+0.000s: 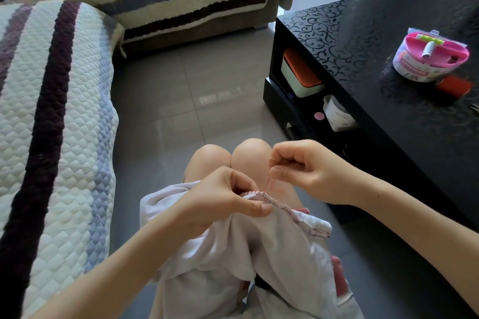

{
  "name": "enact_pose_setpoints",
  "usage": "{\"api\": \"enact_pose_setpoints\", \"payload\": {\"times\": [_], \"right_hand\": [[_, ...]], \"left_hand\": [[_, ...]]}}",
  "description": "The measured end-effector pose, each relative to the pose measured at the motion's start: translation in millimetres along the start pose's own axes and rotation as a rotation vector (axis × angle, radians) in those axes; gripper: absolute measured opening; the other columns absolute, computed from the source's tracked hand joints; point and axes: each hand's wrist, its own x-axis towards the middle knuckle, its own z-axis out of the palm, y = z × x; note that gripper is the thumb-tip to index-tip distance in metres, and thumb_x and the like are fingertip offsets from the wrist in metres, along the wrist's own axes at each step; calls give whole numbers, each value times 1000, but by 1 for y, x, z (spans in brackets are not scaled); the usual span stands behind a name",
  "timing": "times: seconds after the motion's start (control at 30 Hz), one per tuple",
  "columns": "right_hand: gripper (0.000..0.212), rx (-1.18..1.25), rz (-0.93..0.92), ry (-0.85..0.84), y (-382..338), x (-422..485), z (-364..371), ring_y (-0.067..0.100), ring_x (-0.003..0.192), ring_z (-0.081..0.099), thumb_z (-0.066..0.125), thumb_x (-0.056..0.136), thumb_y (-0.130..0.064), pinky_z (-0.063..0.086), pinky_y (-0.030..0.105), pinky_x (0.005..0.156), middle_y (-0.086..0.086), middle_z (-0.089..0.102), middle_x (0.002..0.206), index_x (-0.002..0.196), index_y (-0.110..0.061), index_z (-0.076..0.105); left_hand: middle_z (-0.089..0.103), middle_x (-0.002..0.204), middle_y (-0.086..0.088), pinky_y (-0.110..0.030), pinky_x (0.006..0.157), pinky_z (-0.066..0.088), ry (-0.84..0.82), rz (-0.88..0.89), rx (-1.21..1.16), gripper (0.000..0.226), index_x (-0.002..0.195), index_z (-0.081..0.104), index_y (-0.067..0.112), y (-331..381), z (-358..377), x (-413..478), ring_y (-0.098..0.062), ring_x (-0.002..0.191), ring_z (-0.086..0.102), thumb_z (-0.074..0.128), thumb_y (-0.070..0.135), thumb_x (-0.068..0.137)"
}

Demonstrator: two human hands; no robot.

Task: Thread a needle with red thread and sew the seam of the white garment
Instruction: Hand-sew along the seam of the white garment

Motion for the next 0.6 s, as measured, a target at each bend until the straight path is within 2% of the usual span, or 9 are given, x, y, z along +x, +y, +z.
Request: {"api": "enact_pose_setpoints", "payload": {"times": [0.1,0.17,0.27,0.33,0.53,0.6], "right_hand": [[17,8,26,5,8,-2,2,12,59,42,58,85,-23,38,30,57,6,47,64,94,-9,58],[20,71,56,2,14,-8,3,15,58,36,52,89,-28,33,30,56,4,42,63,102,-13,53],[7,97,36,38,21,-18,11,2,59,41,49,89,-17,35,17,59,-9,48,64,89,-12,54],[7,95,32,36,25,-22,19,0,62,49,51,88,-12,38,12,61,-15,55,68,84,-11,57],[9,153,63,59,32,-22,28,5,68,53,53,87,-16,44,20,65,-8,59,73,81,-22,57],[10,157,62,68,33,-21,29,6,67,51,53,87,-16,43,21,64,-6,58,72,81,-22,56]], "left_hand": [[48,60,-4,-30,65,32,2,-4,-24,19,58,69,11,-2,0,-2,-14,64,44,82,24,62],[61,71,-10,-34,75,42,26,-4,-53,22,70,74,8,-5,-2,-3,-17,74,55,83,25,60],[65,75,-10,-32,78,46,47,-4,-113,10,70,75,12,-9,-4,-2,-16,76,60,79,17,62],[66,74,-9,-28,76,48,27,-9,-155,5,69,75,13,-11,-4,-2,-15,75,61,76,14,65],[68,74,-8,-20,69,51,-23,-37,-229,14,73,75,9,-15,-6,0,-13,71,63,79,17,61],[68,72,-7,-19,66,51,-11,-41,-235,9,71,75,9,-15,-6,0,-12,68,63,77,13,63]]}}
